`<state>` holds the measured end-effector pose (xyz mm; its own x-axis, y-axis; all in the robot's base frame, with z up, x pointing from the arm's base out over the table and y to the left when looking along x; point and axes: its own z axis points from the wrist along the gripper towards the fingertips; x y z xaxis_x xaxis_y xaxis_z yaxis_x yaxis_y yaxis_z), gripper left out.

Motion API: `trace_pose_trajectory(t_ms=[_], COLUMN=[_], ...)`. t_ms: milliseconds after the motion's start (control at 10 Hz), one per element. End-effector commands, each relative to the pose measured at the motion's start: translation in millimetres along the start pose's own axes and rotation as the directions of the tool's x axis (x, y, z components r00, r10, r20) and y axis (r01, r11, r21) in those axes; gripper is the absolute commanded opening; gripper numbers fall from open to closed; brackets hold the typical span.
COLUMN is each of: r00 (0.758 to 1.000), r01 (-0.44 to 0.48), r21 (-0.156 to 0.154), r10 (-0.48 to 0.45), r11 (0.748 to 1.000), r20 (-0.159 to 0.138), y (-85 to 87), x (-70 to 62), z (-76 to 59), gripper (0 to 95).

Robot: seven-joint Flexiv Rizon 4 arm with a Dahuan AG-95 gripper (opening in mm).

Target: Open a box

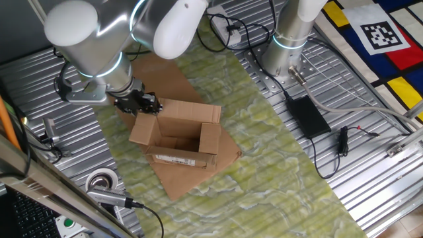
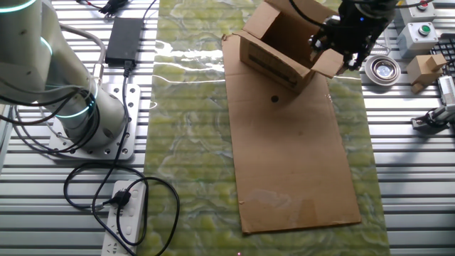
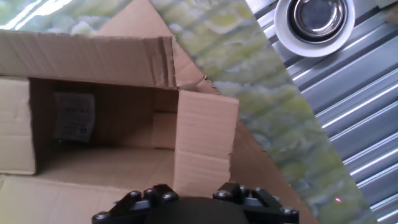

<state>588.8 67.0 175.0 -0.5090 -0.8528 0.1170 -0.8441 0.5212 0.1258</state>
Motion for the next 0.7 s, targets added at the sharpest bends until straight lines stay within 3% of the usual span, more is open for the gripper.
trace_pose_trajectory(t_ms=[100,700], r00=[1.000,1.000], r01=[-0.004,-0.015], r21=[-0.002,-0.003], r10=[0.004,0.015], r11=[1.000,1.000], r20=[-0.003,-0.009], y=[0.6,4.8], x=[-1.5,-7.5], z=[-3.0,-8.2], gripper=[57.0,57.0])
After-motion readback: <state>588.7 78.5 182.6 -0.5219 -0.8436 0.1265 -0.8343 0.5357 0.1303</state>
